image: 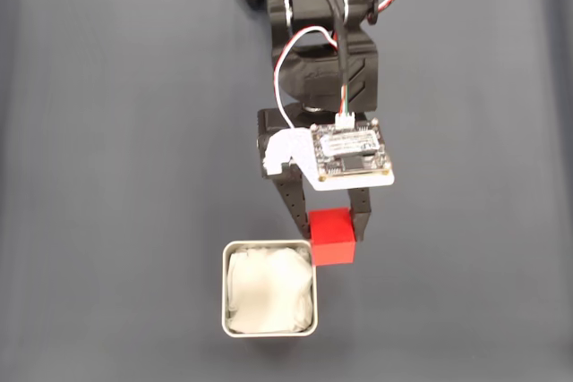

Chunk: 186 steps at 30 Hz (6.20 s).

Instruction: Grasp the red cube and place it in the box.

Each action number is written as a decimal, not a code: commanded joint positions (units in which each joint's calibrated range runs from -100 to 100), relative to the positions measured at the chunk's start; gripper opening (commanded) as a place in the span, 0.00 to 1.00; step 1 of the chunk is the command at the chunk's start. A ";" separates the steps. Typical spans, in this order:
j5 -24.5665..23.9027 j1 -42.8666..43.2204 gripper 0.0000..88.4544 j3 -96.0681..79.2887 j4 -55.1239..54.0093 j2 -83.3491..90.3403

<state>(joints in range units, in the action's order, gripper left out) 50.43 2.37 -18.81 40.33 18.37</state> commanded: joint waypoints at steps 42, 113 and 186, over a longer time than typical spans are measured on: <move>2.25 -7.84 0.02 12.69 -6.07 -14.81; 1.61 -7.77 0.53 9.59 -7.38 -14.64; -1.51 -2.59 0.00 -81.01 35.57 81.63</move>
<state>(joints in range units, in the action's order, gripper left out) 48.77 0.22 -99.37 74.62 100.00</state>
